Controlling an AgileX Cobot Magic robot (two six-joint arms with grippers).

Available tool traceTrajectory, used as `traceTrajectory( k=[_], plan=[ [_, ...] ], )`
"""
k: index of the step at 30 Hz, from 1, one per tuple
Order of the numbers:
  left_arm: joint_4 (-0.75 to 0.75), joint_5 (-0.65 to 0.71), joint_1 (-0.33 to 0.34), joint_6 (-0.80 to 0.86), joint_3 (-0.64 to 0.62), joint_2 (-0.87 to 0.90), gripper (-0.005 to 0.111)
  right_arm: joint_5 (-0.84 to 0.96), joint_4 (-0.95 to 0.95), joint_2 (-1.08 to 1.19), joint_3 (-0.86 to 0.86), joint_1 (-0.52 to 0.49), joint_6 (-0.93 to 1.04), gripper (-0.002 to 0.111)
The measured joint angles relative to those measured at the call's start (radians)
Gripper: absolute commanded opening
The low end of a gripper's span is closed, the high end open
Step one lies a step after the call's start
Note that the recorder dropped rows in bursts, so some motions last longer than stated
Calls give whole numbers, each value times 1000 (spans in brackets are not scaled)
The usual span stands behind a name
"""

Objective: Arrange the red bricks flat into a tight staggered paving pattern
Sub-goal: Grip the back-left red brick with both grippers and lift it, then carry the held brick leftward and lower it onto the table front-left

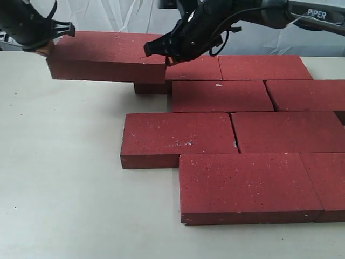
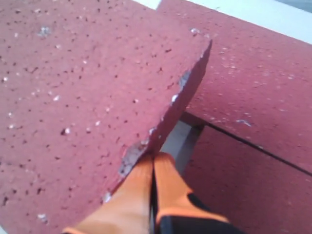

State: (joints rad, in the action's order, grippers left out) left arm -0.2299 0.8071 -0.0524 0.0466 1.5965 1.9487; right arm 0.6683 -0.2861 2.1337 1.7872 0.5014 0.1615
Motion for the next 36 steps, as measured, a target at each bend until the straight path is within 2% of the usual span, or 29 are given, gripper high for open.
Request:
traceTrajectory(
  k=[7, 13, 23, 31, 36],
  plan=[
    [-9, -124, 101, 3, -204, -54, 0, -97, -5, 0, 0, 95, -6, -1],
    [-53, -224, 167, 6, -308, -53, 0, -242, -60, 48, 0, 142, -32, -1],
    [-106, -425, 179, 6, -365, -34, 0, -292, -161, 211, -1, 154, -45, -1],
    [-113, -436, 183, 6, -365, 34, 0, -294, -182, 234, -8, 158, -50, -1],
    [-103, -436, 195, 6, -365, 44, 0, -319, -198, 234, -8, 158, -131, -1]
  ],
)
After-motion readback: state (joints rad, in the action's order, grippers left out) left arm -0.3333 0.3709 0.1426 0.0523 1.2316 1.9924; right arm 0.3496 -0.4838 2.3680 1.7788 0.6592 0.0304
